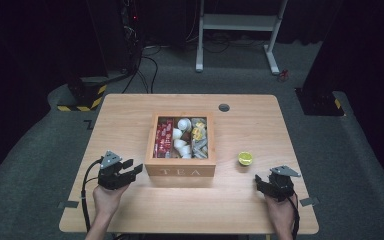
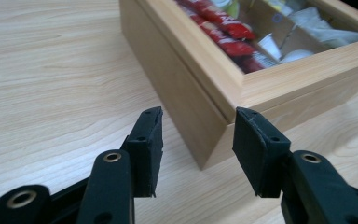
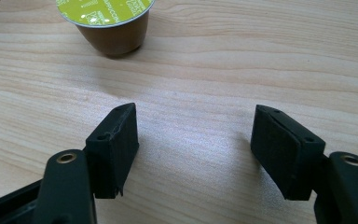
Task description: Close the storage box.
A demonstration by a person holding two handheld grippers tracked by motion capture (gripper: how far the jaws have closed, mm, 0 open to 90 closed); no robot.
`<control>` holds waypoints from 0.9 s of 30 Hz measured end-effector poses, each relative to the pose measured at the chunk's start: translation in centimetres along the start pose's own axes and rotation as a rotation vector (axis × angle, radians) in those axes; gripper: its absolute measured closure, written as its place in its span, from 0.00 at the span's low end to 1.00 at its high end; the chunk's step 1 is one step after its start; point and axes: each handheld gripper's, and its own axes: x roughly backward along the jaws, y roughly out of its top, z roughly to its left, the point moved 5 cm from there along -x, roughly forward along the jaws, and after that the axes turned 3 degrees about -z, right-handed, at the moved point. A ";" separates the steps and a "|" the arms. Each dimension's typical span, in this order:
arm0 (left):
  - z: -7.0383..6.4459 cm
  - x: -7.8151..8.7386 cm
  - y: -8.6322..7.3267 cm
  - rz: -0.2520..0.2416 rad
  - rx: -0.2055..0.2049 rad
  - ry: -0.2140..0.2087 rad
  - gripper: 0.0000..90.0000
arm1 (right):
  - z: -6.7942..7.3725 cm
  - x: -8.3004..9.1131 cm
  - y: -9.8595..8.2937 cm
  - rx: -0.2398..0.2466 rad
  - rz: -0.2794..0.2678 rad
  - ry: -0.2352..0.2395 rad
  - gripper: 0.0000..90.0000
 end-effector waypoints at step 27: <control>3.4 -1.3 -3.7 0.066 0.046 0.116 0.56 | 0.0 0.0 0.0 -0.004 0.001 0.000 0.36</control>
